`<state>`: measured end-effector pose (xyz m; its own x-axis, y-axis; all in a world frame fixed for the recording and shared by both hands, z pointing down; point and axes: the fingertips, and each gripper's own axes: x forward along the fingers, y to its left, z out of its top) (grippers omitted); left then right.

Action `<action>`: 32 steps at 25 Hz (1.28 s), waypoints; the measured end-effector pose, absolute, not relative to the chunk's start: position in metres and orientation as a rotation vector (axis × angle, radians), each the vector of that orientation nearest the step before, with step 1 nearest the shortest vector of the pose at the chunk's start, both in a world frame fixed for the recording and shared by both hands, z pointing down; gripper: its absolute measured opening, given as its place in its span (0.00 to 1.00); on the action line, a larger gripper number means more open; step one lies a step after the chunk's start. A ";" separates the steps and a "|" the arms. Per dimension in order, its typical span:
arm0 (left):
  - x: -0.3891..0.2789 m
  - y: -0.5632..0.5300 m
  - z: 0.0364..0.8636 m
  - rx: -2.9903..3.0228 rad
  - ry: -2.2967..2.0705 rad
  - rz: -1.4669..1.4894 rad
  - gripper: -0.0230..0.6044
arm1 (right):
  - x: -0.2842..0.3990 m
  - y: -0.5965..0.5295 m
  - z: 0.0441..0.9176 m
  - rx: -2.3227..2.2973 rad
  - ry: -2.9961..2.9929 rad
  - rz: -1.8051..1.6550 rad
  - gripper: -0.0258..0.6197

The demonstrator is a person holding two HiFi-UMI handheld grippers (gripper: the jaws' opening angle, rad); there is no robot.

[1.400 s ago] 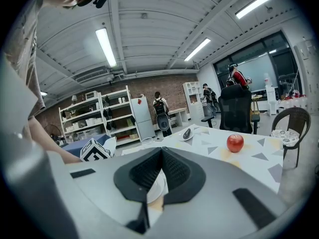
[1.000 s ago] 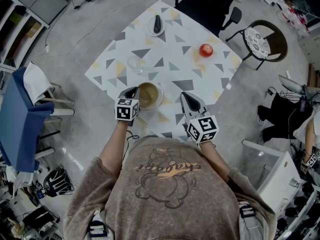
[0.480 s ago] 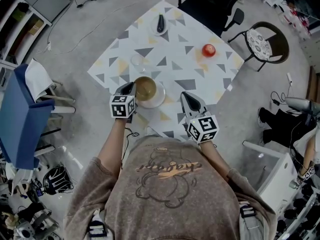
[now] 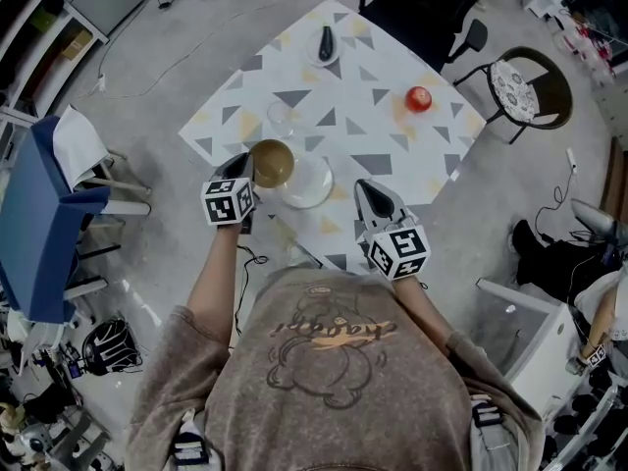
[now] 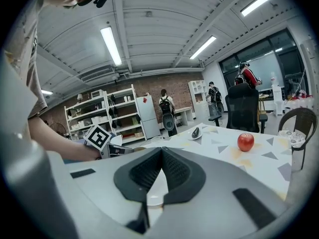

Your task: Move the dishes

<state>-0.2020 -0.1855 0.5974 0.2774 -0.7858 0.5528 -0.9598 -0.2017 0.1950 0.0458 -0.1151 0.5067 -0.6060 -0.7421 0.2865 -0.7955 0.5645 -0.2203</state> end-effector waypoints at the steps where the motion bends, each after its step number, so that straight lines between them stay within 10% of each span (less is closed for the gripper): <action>1: -0.206 -0.186 0.597 2.044 -1.572 0.451 0.08 | 0.045 -0.115 0.507 1.303 -2.633 0.494 0.05; 32: -0.262 -0.195 0.662 1.704 -1.596 0.255 0.08 | 0.039 -0.123 0.513 1.318 -2.566 0.510 0.05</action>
